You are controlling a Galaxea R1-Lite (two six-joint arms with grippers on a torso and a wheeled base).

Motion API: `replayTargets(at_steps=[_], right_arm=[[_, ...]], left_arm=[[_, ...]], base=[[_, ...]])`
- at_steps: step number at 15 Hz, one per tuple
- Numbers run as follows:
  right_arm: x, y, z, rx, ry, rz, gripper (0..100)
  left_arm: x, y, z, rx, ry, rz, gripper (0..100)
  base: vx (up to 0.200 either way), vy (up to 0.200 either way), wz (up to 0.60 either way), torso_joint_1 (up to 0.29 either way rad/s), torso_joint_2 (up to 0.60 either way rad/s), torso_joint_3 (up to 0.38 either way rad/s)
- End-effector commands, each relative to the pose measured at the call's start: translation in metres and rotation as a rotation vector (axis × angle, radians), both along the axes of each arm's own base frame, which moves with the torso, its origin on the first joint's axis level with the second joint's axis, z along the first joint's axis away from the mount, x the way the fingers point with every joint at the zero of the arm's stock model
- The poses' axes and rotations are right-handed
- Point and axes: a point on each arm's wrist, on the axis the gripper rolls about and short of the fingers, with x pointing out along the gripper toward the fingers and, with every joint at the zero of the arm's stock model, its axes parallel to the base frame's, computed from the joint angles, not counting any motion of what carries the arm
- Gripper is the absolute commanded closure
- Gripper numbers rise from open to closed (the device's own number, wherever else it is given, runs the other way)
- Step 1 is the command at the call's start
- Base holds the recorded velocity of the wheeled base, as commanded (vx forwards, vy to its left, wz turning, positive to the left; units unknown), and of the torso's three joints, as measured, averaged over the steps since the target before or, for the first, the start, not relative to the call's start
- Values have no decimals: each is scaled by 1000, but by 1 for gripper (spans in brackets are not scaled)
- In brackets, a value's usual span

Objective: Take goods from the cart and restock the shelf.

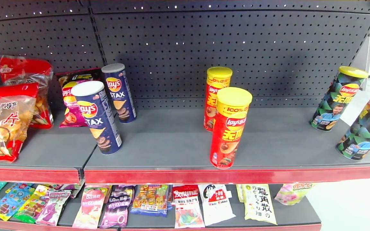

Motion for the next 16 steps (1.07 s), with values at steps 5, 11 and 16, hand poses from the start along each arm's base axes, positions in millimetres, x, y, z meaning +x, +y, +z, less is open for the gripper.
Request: replayTargets(at_steps=[5, 11, 16], right_arm=[[0, 0, 0, 0, 1, 0, 0], [0, 0, 0, -3, 1, 0, 0], [0, 1, 0, -49, -2, 29, 0]], left_arm=[[3, 2, -24, 26, 257, 343, 0], [-5, -6, -30, -68, 77, 44, 0], [-4, -5, -33, -21, 111, 94, 0]], base=[[0, 0, 0, 0, 0, 0], [0, 0, 0, 0, 0, 0], [0, 0, 0, 0, 0, 0]])
